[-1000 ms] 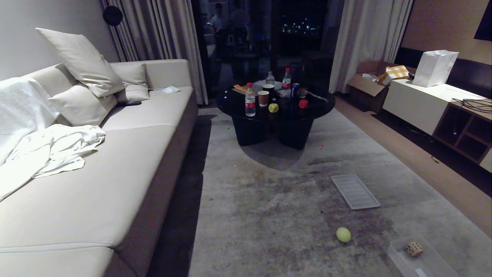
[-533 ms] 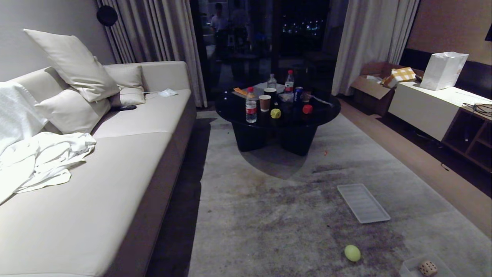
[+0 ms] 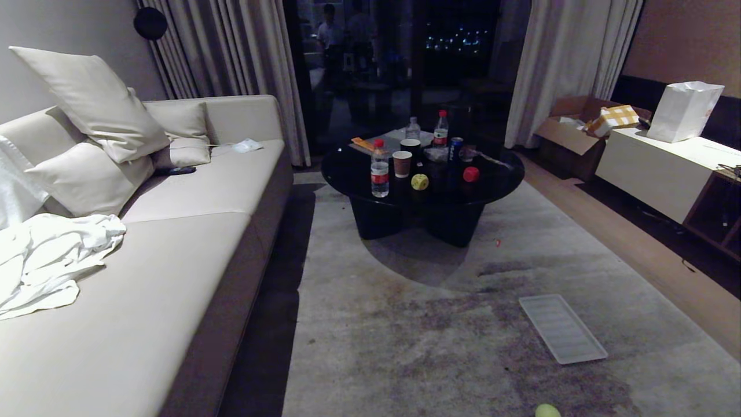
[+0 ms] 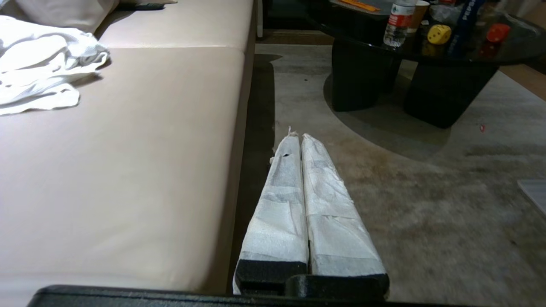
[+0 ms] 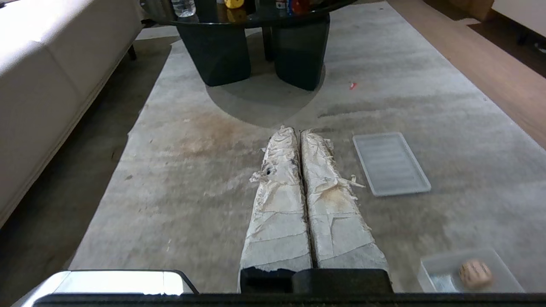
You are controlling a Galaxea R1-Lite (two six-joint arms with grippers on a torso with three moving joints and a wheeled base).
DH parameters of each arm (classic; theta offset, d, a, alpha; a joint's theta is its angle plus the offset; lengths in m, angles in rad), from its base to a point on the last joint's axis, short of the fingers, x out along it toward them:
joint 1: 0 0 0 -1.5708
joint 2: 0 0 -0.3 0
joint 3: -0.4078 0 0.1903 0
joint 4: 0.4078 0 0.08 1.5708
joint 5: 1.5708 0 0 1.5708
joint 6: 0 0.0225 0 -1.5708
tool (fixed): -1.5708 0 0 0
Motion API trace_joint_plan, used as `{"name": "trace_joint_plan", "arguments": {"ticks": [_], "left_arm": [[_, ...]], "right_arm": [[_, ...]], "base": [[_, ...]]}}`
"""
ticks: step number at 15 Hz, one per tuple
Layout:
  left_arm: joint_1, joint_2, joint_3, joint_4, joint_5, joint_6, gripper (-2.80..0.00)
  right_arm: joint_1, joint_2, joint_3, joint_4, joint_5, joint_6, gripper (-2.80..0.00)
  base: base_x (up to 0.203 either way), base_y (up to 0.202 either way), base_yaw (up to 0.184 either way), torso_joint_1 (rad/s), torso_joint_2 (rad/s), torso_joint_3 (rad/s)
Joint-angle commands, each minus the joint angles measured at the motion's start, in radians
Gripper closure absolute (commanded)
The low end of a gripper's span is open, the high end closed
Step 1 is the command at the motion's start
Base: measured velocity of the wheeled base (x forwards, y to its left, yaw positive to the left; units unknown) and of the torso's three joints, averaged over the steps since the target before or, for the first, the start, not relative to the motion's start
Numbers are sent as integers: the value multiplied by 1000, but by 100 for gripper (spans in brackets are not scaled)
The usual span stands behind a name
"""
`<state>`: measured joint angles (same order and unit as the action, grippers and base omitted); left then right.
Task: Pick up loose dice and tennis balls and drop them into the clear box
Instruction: Find toys out of the box
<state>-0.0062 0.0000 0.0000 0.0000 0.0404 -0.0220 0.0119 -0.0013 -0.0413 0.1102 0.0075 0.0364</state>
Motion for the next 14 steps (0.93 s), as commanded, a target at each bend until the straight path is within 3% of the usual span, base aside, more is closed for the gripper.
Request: {"name": "trace_joint_plan", "arguments": {"ticks": [1, 4, 9, 14], "left_arm": [[0, 2, 2, 0, 1, -1, 0], [0, 2, 2, 1, -1, 2, 0], [0, 2, 2, 1, -1, 4, 0], [0, 2, 2, 1, -1, 4, 0]], "right_arm": [[0, 1, 0, 0, 0, -1, 0], [0, 1, 0, 0, 0, -3, 0], [0, 1, 0, 0, 0, 2, 0], [0, 1, 0, 0, 0, 2, 0]], "base": [[186, 0, -1, 6, 6, 2], [157, 0, -1, 3, 1, 1], [0, 0, 0, 0, 0, 0], [-1, 5, -134, 3, 3, 4]]}}
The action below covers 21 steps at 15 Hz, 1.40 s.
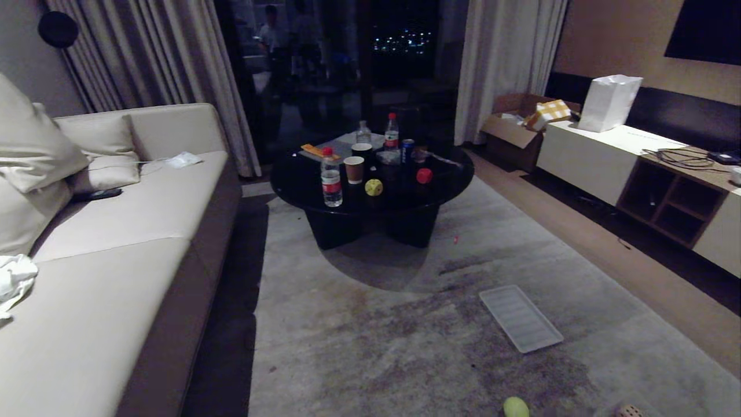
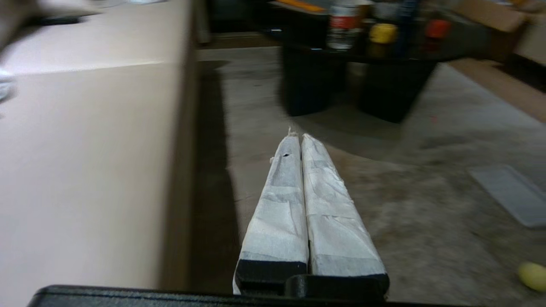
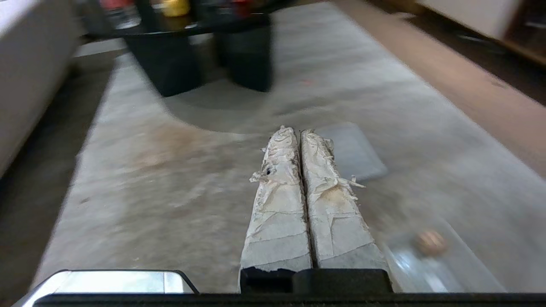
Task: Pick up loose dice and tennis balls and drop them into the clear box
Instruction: Find toys out of the box
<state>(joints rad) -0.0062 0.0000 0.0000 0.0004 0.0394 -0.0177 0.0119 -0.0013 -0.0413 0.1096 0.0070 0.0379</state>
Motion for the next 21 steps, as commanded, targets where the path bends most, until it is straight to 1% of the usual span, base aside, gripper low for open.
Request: {"name": "trace_joint_plan", "arguments": {"ticks": [1, 9, 12, 21], "left_arm": [[0, 2, 2, 0, 1, -2, 0], [0, 2, 2, 0, 1, -2, 0], [0, 2, 2, 0, 2, -4, 0], [0, 2, 2, 0, 3, -10, 0]], "right_arm": [[0, 1, 0, 1, 1, 0, 0], [0, 1, 0, 1, 1, -3, 0], [0, 1, 0, 1, 1, 0, 0], [0, 1, 0, 1, 1, -3, 0]], "base": [[-1, 7, -163, 4, 5, 2], [0, 9, -151, 3, 1, 2], [0, 0, -18, 2, 1, -23], [0, 0, 0, 2, 2, -188]]}}
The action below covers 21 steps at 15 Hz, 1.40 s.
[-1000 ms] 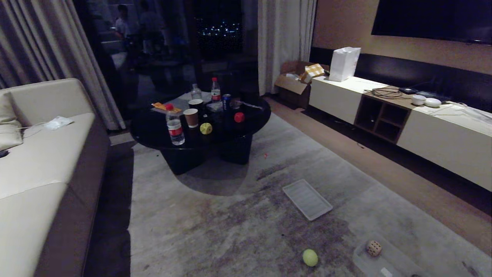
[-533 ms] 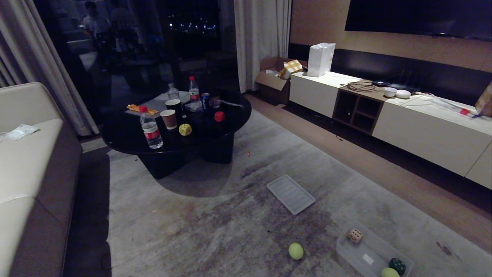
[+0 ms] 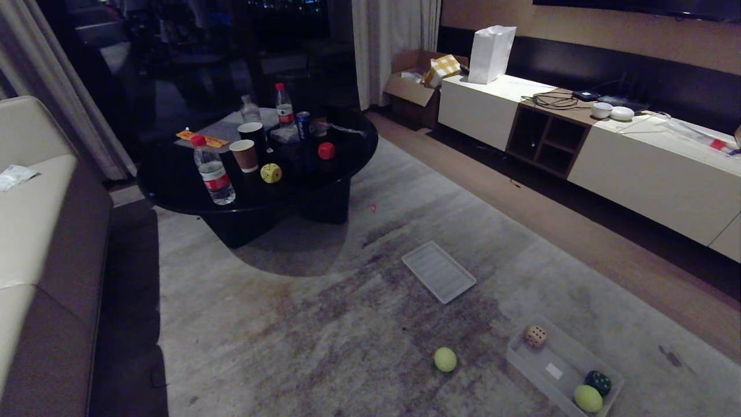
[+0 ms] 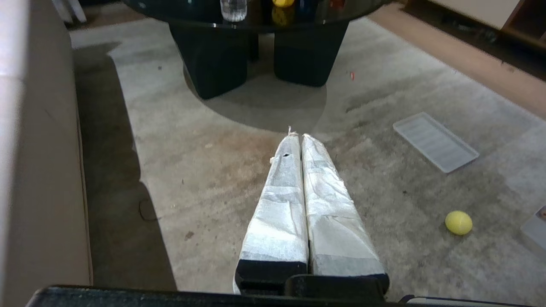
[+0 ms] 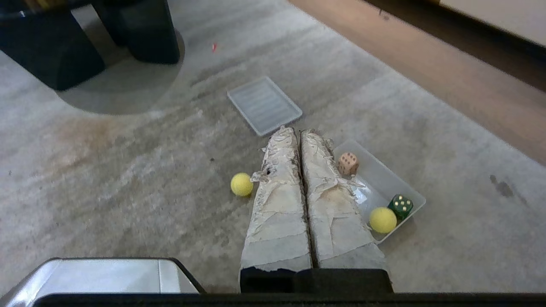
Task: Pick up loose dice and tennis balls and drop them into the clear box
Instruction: Find toys out of the box
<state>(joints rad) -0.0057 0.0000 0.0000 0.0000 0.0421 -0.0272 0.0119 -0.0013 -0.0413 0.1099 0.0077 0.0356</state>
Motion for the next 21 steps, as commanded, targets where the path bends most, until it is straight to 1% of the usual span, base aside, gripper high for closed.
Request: {"name": "trace_joint_plan", "arguments": {"ticks": [1, 21], "left_arm": [[0, 2, 2, 0, 1, 0, 0], [0, 2, 2, -2, 1, 0, 0]], "right_arm": [[0, 1, 0, 1, 0, 0, 0], [0, 1, 0, 1, 0, 0, 0]], "base": [[0, 0, 0, 2, 6, -206], [0, 0, 0, 2, 4, -198]]}}
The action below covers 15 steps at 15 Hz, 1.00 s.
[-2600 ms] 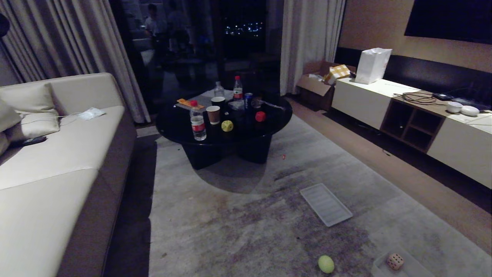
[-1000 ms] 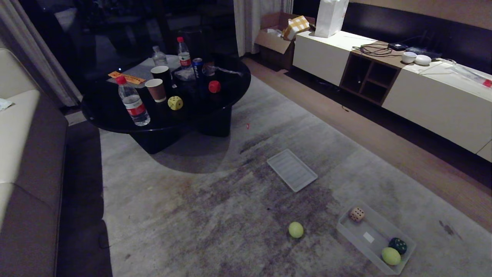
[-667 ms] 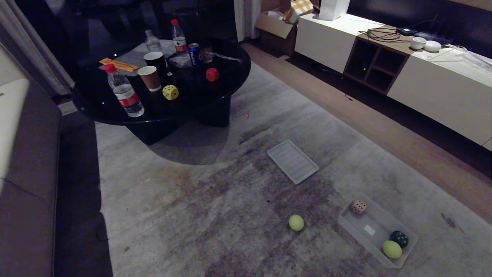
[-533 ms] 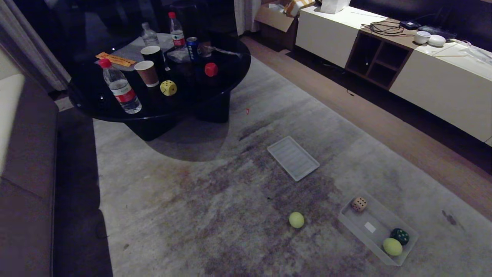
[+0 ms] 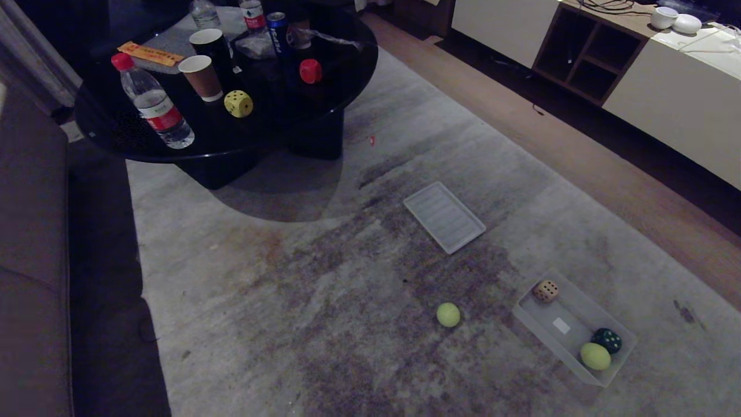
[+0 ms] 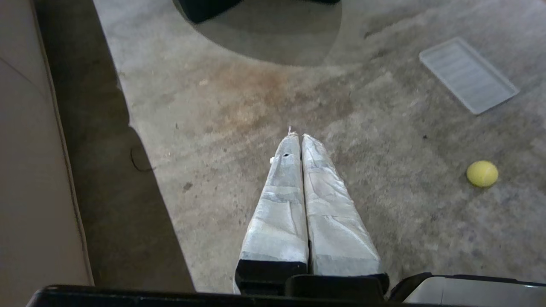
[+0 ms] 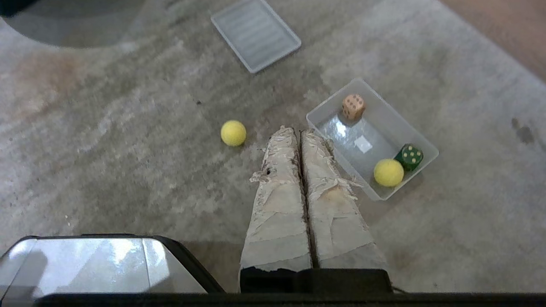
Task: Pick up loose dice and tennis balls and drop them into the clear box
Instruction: Find toys out of the box
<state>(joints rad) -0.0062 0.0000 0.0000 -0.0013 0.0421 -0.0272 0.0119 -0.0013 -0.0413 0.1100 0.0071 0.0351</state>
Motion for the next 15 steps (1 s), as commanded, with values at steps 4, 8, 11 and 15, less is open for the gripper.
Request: {"name": "trace_joint_plan", "arguments": {"ticks": [4, 8, 11, 15], "left_arm": [[0, 2, 2, 0, 1, 0, 0], [0, 2, 2, 0, 1, 0, 0], [0, 2, 2, 0, 1, 0, 0], [0, 2, 2, 0, 1, 0, 0]], "right_arm": [[0, 1, 0, 0, 1, 0, 0], [0, 1, 0, 0, 1, 0, 0], [0, 1, 0, 0, 1, 0, 0], [0, 1, 0, 0, 1, 0, 0]], "base": [[0, 0, 0, 1, 5, -197], [0, 0, 0, 2, 2, -198], [0, 0, 0, 2, 1, -194], [0, 0, 0, 2, 6, -196]]}}
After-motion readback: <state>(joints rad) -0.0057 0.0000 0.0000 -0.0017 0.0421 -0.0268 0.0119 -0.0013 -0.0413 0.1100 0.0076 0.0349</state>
